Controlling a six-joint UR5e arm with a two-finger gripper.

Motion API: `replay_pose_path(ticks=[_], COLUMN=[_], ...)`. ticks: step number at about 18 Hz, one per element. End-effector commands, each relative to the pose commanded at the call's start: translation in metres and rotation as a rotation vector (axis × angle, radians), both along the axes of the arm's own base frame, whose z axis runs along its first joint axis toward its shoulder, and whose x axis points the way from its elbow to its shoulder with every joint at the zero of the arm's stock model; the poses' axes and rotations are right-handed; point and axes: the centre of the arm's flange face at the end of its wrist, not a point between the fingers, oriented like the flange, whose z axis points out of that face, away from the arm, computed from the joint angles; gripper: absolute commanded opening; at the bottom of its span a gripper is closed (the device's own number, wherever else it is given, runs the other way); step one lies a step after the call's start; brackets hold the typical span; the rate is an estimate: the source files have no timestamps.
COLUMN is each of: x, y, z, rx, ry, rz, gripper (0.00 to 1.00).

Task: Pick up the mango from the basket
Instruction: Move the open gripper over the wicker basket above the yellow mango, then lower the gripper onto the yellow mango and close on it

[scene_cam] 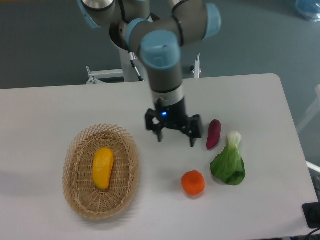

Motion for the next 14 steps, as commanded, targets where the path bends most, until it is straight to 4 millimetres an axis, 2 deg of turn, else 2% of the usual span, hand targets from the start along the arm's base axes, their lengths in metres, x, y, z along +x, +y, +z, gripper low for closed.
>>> replay_pose_path(ticks=[4, 7, 9, 12, 14], x=[0.048, 0.081, 0.087, 0.102, 0.103], y=[0.026, 0.043, 0.051, 0.058, 0.06], z=[-0.009, -0.03, -0.057, -0.075, -0.089], rx=[0.055, 0.042, 0.01, -0.017, -0.037], ry=[-0.11, -0.168, -0.209, -0.229, -0.235], rz=[0.052, 0.003, 0.01, -0.011, -0.023], gripper=[1.0, 1.0, 1.0, 1.0, 1.0])
